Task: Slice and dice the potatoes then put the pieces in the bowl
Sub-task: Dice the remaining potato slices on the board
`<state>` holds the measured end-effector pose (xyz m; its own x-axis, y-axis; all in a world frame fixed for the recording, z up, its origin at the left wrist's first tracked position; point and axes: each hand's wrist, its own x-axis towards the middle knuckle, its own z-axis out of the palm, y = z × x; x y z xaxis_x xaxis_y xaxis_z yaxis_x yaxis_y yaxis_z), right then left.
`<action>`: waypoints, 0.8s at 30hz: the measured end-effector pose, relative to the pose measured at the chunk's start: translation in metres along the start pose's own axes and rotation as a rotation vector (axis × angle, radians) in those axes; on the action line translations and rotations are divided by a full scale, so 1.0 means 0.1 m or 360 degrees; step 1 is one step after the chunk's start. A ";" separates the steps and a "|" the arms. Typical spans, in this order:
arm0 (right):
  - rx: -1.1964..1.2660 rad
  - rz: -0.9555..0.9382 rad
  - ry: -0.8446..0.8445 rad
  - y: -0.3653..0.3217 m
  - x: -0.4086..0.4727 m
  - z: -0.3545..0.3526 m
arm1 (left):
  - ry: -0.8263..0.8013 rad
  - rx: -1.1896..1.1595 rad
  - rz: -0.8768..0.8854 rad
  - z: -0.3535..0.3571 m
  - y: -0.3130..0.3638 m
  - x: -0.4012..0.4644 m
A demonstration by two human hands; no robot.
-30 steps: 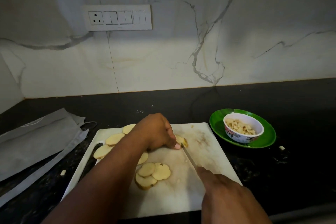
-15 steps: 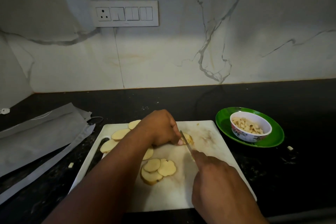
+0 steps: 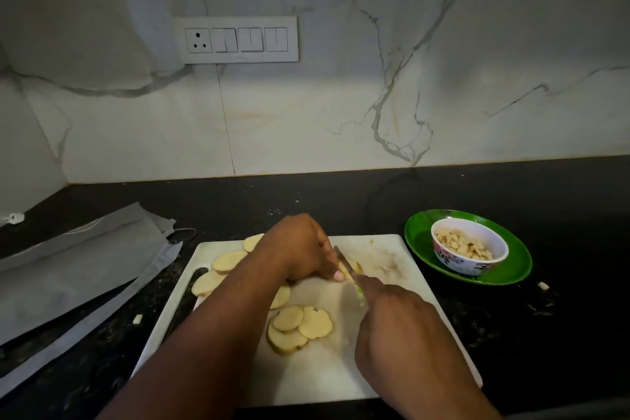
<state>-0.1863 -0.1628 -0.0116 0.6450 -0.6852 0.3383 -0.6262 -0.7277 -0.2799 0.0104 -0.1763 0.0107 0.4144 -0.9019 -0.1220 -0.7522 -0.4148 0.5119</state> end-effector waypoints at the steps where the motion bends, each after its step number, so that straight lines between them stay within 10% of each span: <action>1: 0.0013 0.0018 -0.0049 0.01 0.01 0.03 | -0.0005 0.0001 -0.0008 0.00 0.00 0.01; 24: -0.0005 0.0047 -0.0153 -0.03 -0.02 0.05 | -0.0046 0.0051 0.0175 -0.03 -0.04 -0.01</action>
<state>-0.1837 -0.1594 -0.0161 0.6650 -0.7064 0.2423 -0.6469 -0.7070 -0.2857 0.0150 -0.1731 0.0114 0.3139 -0.9451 -0.0910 -0.8085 -0.3163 0.4963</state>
